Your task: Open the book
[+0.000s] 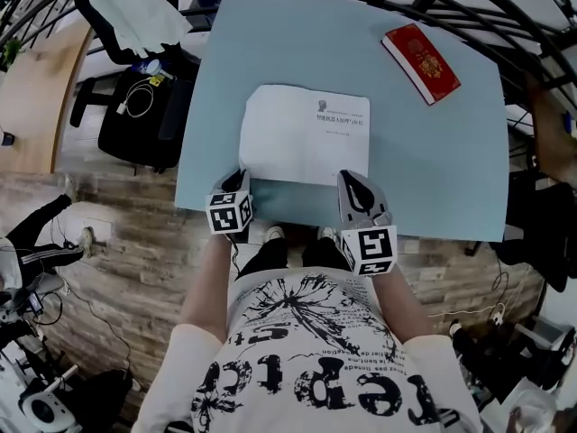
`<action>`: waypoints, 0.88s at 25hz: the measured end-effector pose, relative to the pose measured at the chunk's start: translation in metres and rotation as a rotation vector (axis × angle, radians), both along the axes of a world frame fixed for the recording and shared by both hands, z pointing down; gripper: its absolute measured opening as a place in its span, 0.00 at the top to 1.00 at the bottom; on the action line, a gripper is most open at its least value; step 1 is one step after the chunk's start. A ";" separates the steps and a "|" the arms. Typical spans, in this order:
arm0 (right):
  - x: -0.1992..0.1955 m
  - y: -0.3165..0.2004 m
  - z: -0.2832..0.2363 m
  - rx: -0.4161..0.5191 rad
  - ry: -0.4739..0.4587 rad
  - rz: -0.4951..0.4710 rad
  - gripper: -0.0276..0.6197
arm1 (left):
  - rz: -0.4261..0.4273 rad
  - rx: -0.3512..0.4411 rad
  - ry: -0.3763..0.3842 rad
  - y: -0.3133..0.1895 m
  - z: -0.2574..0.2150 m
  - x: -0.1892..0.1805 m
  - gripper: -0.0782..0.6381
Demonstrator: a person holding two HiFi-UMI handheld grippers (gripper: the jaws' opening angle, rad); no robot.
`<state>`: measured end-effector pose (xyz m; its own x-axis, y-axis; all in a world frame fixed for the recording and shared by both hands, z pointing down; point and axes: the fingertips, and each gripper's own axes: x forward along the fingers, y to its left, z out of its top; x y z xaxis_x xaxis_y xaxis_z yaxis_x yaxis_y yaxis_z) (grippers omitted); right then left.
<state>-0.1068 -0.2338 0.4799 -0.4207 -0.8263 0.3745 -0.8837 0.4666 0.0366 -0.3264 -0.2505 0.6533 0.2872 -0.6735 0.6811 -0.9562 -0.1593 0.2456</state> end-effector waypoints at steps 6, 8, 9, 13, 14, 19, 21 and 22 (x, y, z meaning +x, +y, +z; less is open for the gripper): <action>0.001 -0.007 -0.008 0.013 0.004 0.018 0.94 | -0.014 -0.045 -0.008 0.003 0.001 -0.007 0.70; 0.001 -0.009 -0.012 0.022 0.001 0.017 0.94 | -0.006 -0.033 -0.015 0.003 -0.006 -0.007 0.69; 0.001 -0.009 -0.015 0.027 -0.002 0.016 0.94 | -0.002 -0.020 -0.018 0.001 -0.012 -0.007 0.69; 0.007 -0.013 -0.027 0.063 -0.013 0.021 0.94 | 0.028 0.091 -0.019 -0.016 -0.056 0.009 0.69; 0.008 -0.013 -0.030 0.073 -0.015 0.020 0.94 | 0.043 0.133 -0.012 -0.022 -0.072 0.016 0.69; 0.015 -0.011 -0.052 0.127 -0.038 -0.023 0.94 | 0.133 0.319 0.043 -0.037 -0.150 0.055 0.79; 0.024 -0.013 -0.061 0.145 -0.049 -0.011 0.94 | 0.170 0.376 0.053 -0.038 -0.176 0.068 0.83; 0.029 -0.013 -0.065 0.152 -0.053 -0.001 0.94 | 0.189 0.405 0.056 -0.038 -0.187 0.075 0.84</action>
<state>-0.0782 -0.2470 0.4153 -0.4376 -0.8713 0.2222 -0.8857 0.4602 0.0605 -0.2511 -0.2882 0.4661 0.4598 -0.8147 0.3533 -0.8880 -0.4239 0.1782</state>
